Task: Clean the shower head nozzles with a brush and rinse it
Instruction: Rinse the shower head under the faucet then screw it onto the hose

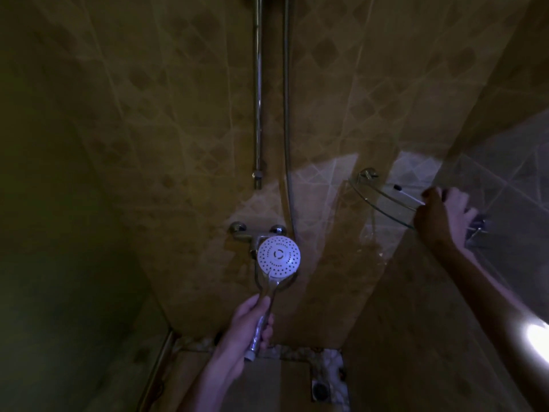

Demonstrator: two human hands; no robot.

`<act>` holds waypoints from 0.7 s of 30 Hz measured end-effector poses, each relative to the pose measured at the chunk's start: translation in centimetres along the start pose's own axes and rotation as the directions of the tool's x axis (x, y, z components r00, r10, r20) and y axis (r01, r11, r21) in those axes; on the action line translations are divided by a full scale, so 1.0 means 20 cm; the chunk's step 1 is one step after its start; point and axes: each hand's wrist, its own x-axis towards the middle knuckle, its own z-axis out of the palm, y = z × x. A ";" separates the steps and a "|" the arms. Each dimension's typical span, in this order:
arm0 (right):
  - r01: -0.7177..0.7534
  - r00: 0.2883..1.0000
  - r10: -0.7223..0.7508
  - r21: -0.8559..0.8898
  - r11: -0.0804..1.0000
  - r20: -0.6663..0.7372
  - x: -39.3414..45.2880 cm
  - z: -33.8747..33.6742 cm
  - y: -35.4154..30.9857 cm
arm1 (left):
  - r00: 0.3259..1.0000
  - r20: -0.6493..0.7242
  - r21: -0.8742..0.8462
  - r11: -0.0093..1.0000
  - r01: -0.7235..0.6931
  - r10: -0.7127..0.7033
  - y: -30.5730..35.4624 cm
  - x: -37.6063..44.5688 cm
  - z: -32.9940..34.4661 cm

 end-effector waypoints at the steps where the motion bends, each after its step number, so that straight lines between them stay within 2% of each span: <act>1: -0.017 0.998 0.016 -0.022 1.000 -0.064 -0.04 0.01 -0.04 | 1.000 -0.001 -0.013 1.000 -0.014 0.014 0.01 0.00 -0.01; 3: -0.002 0.998 0.000 -0.022 1.000 -0.069 -0.12 0.04 -0.12 | 0.999 -0.007 -0.042 0.998 -0.043 0.043 0.05 0.02 -0.03; 5: 0.017 0.999 -0.022 0.174 0.985 0.029 -0.19 0.07 -0.21 | 0.996 -0.005 -0.056 0.994 -0.095 0.094 0.08 0.04 -0.07; 6: 0.023 0.999 -0.035 0.283 0.959 0.038 -0.21 0.09 -0.26 | 0.992 0.003 -0.058 0.991 -0.122 0.123 0.10 0.06 -0.09; 7: 0.048 0.999 -0.053 0.320 0.946 0.007 -0.23 0.10 -0.31 | 0.988 0.018 -0.058 0.987 -0.152 0.153 0.13 0.08 -0.12; 9: 0.120 0.993 -0.113 0.255 0.960 -0.045 -0.24 0.13 -0.43 | 0.975 0.042 -0.070 0.974 -0.214 0.217 0.20 0.13 -0.18; 11: 0.141 0.990 -0.143 0.244 0.960 -0.008 -0.22 0.17 -0.56 | 0.966 0.055 -0.090 0.965 -0.247 0.253 0.30 0.19 -0.25; 13: 0.131 0.987 -0.153 0.288 0.949 0.054 -0.17 0.20 -0.71 | 0.957 0.081 -0.092 0.959 -0.269 0.277 0.41 0.24 -0.33; 18: 0.117 0.986 -0.154 0.402 0.908 0.060 0.01 0.23 -1.06 | 0.931 0.068 0.037 0.932 -0.361 0.358 0.72 0.43 -0.52; 21: 0.170 0.970 -0.226 0.413 0.895 0.089 0.14 0.20 -1.19 | 0.907 0.111 0.032 0.911 -0.412 0.406 0.92 0.50 -0.56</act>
